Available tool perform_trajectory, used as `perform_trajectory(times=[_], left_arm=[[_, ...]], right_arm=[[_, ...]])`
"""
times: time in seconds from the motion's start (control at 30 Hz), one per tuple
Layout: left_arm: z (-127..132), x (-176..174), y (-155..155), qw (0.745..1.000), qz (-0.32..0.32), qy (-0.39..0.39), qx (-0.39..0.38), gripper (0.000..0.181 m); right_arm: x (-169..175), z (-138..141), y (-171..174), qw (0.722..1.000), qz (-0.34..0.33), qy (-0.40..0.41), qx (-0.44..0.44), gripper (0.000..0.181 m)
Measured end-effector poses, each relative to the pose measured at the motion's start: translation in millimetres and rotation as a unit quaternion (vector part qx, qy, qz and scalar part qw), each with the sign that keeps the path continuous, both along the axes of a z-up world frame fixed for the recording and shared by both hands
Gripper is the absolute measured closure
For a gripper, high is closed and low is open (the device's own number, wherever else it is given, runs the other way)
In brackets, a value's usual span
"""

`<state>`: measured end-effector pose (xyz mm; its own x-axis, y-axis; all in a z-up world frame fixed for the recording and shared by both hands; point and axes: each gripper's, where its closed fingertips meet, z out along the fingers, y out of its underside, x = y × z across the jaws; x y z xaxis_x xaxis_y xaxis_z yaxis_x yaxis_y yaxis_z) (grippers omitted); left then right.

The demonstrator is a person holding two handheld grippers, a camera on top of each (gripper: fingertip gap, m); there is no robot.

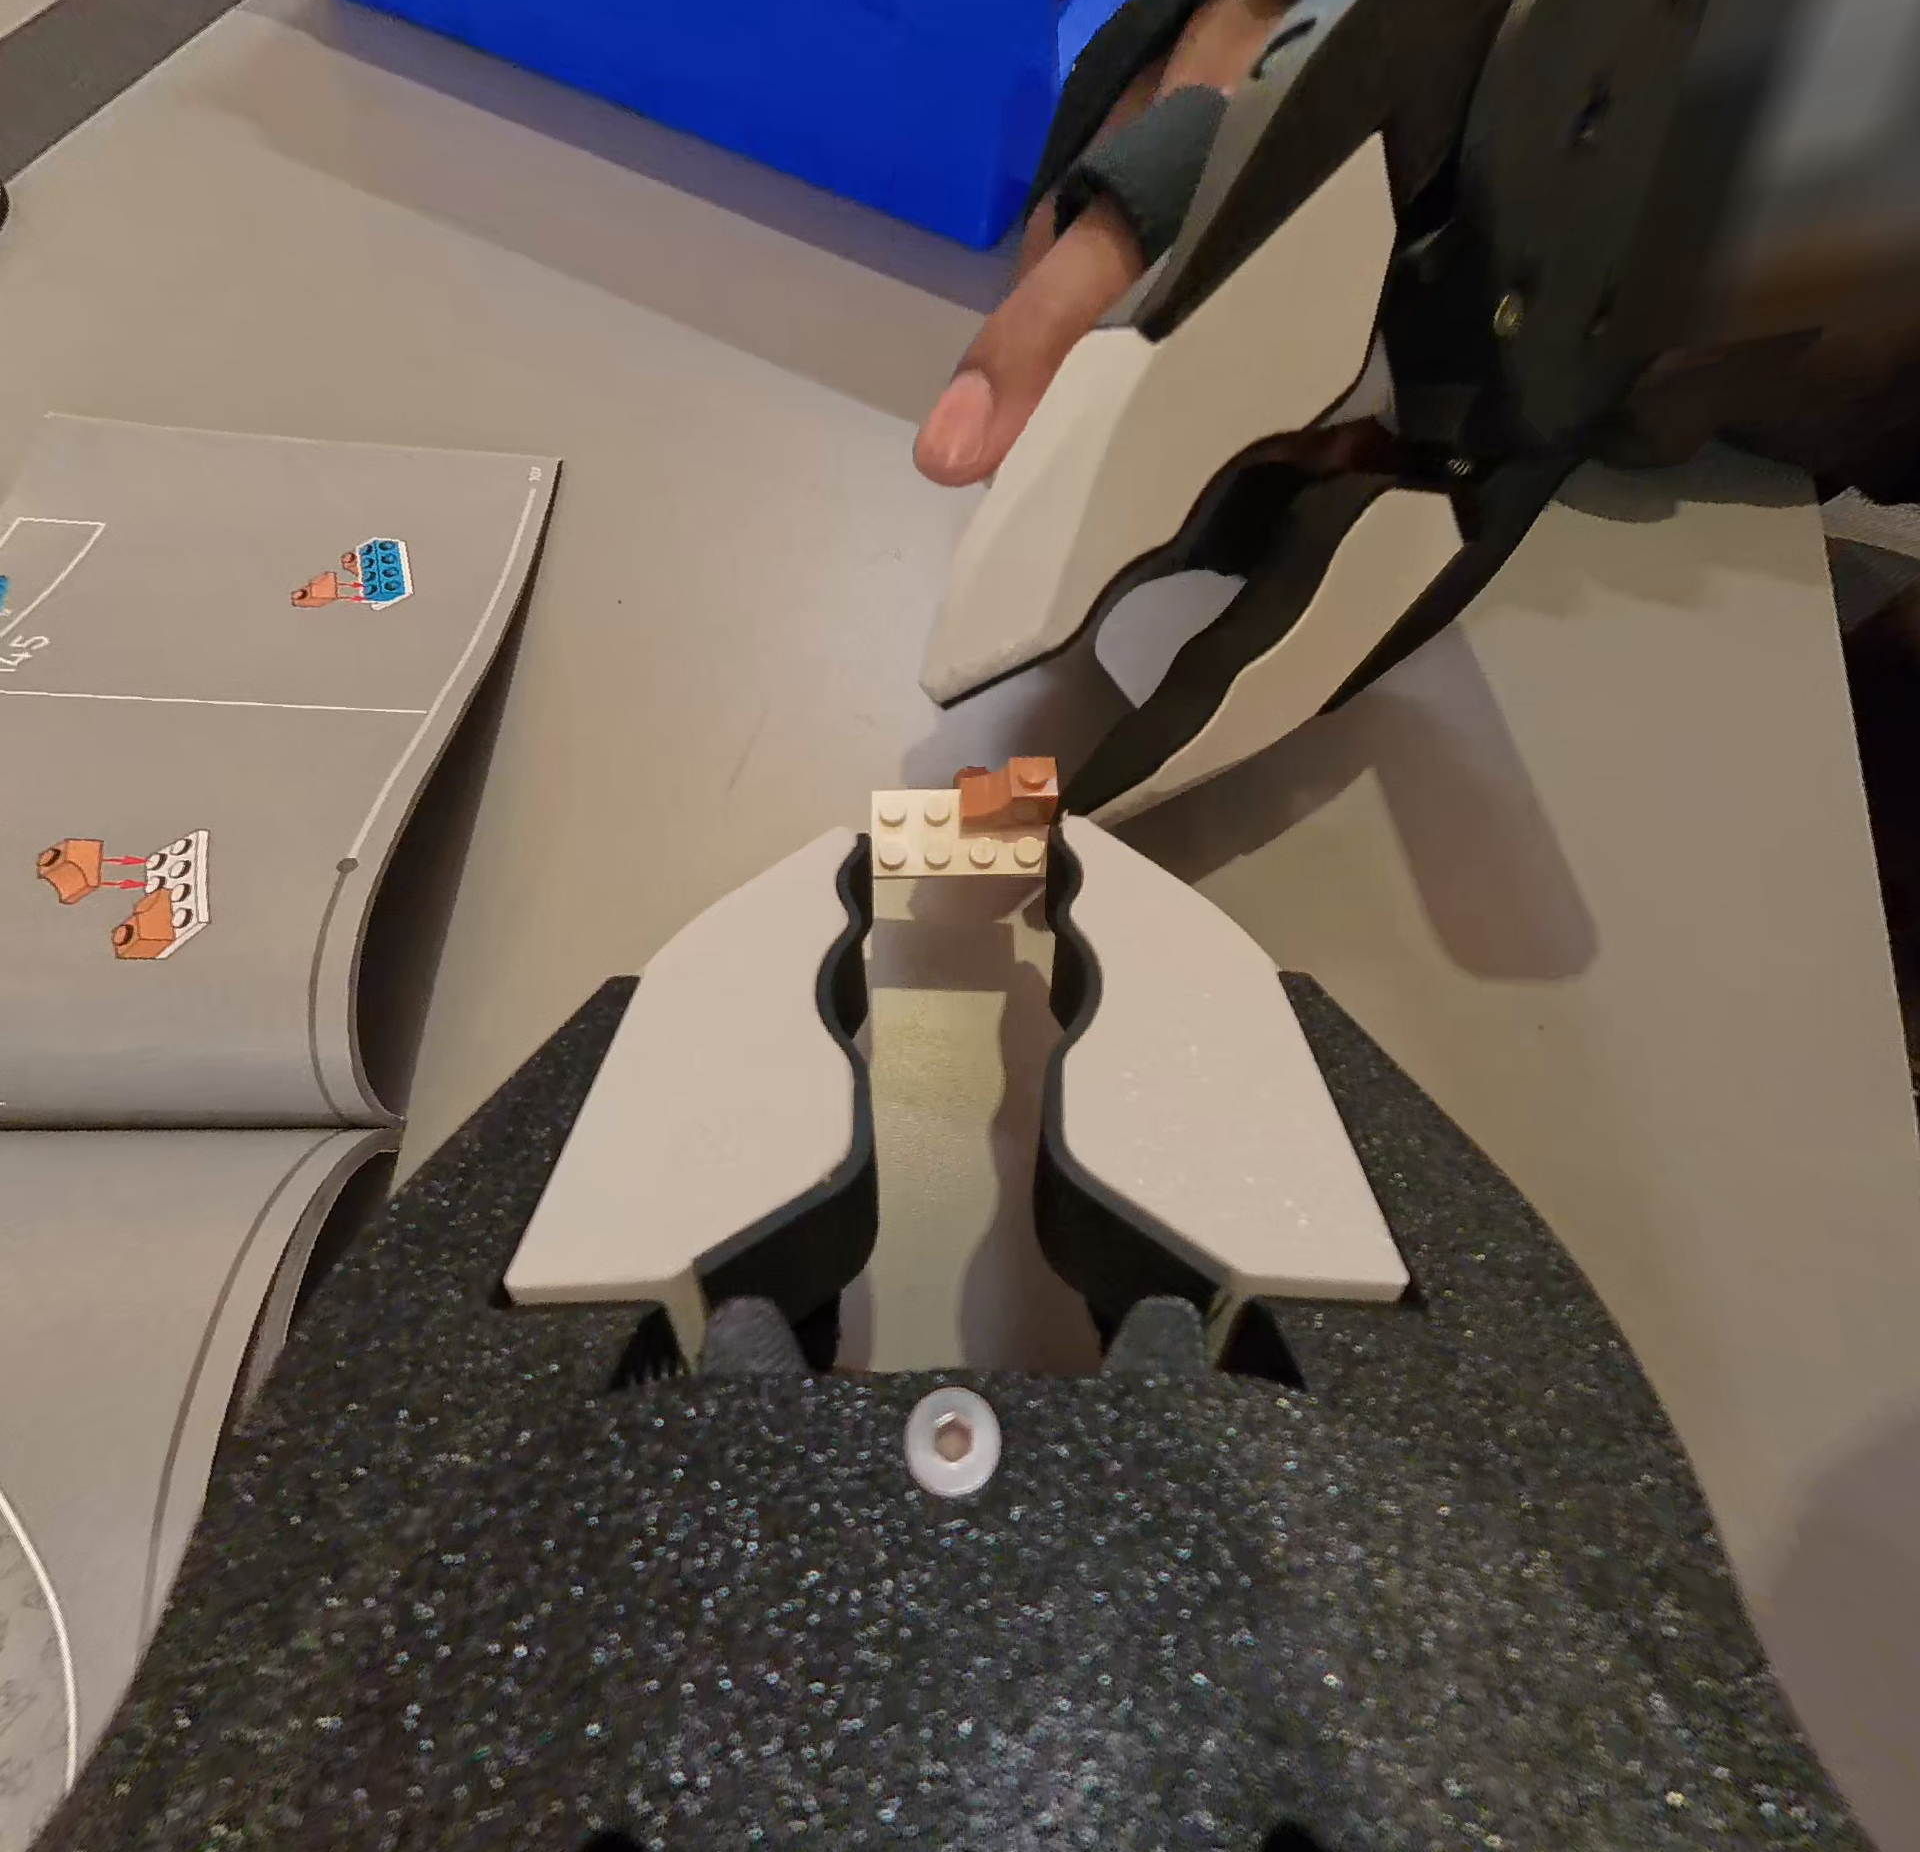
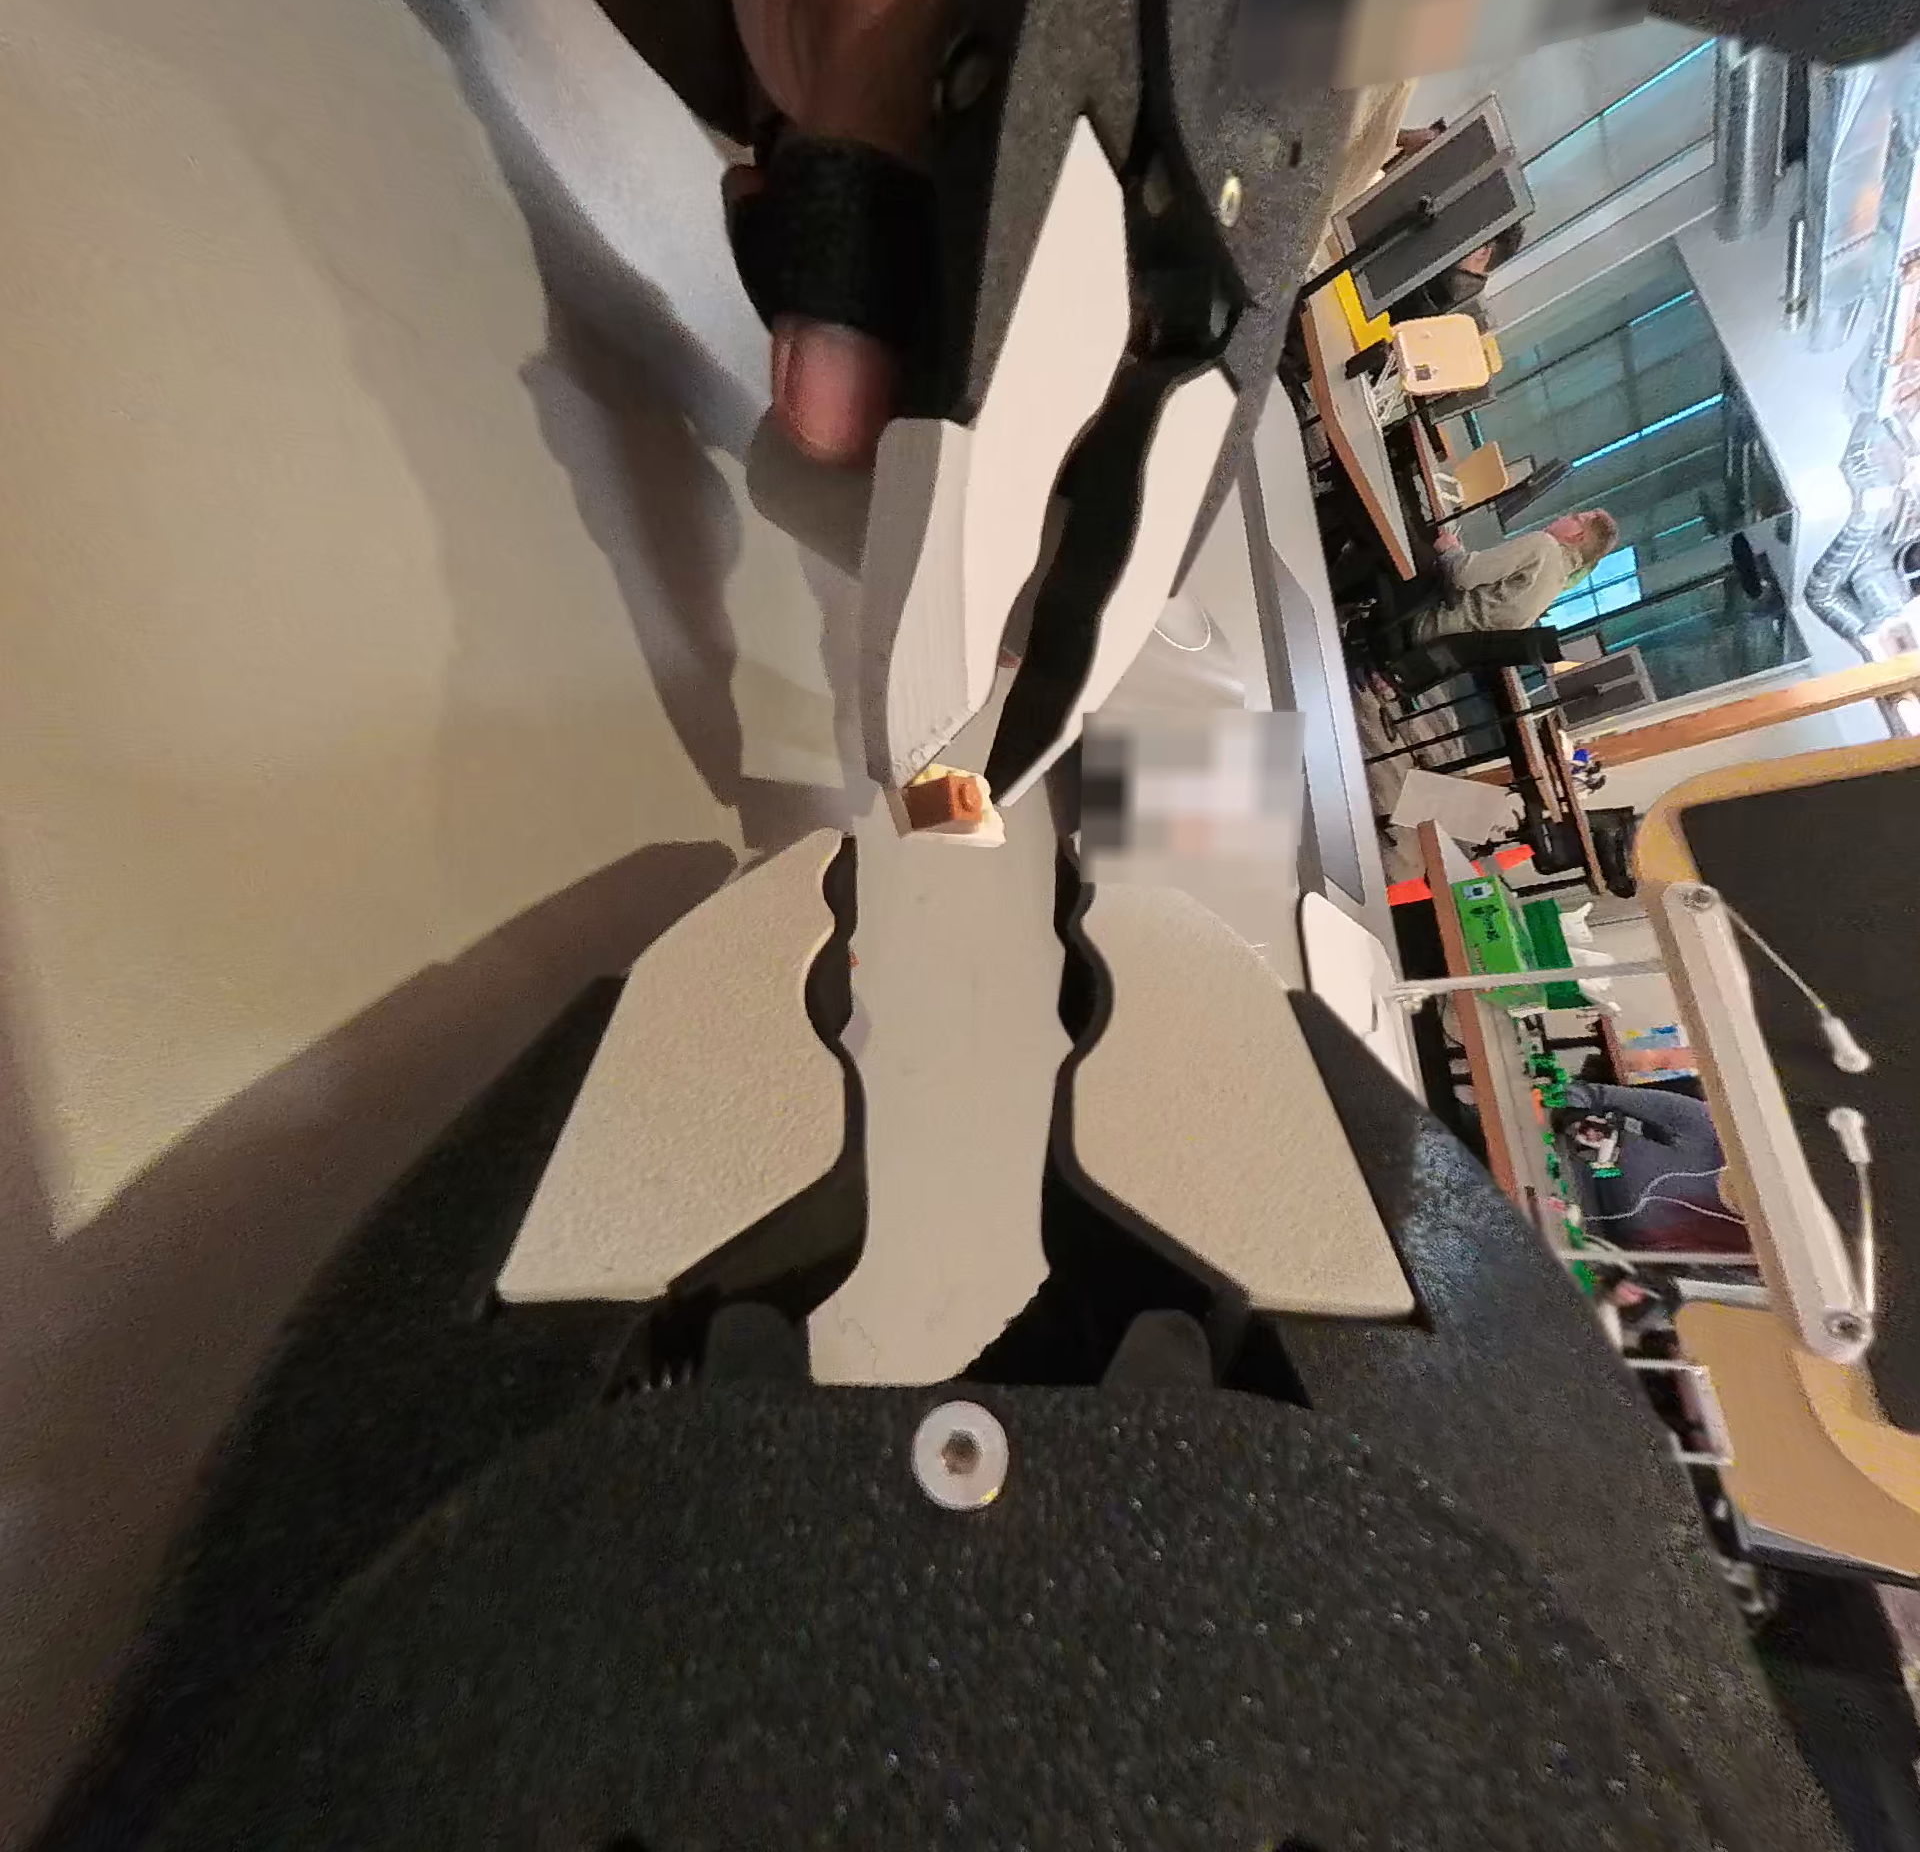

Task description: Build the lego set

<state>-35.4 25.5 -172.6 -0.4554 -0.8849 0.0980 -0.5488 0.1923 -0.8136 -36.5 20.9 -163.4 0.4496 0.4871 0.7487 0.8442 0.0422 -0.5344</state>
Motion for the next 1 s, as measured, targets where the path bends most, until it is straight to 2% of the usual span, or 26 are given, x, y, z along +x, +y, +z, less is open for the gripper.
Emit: perform_trajectory(times=[0.4,0.57,1.0], left_arm=[[3.2,-0.9,-2.0,1.000,-0.002,-0.001,-0.009,0.149],[4.1,-1.0,-2.9,1.000,-0.003,-0.001,-0.014,0.149],[1.4,-0.9,-3.9,1.000,-0.002,0.006,-0.008,0.149]], right_arm=[[-8.1,-0.3,2.4,0.997,0.009,-0.064,0.044,0.151],[-7.7,0.3,3.7,0.996,0.004,-0.069,0.051,0.162],[-8.5,-5.3,2.6,0.997,0.005,-0.077,0.030,0.164]])
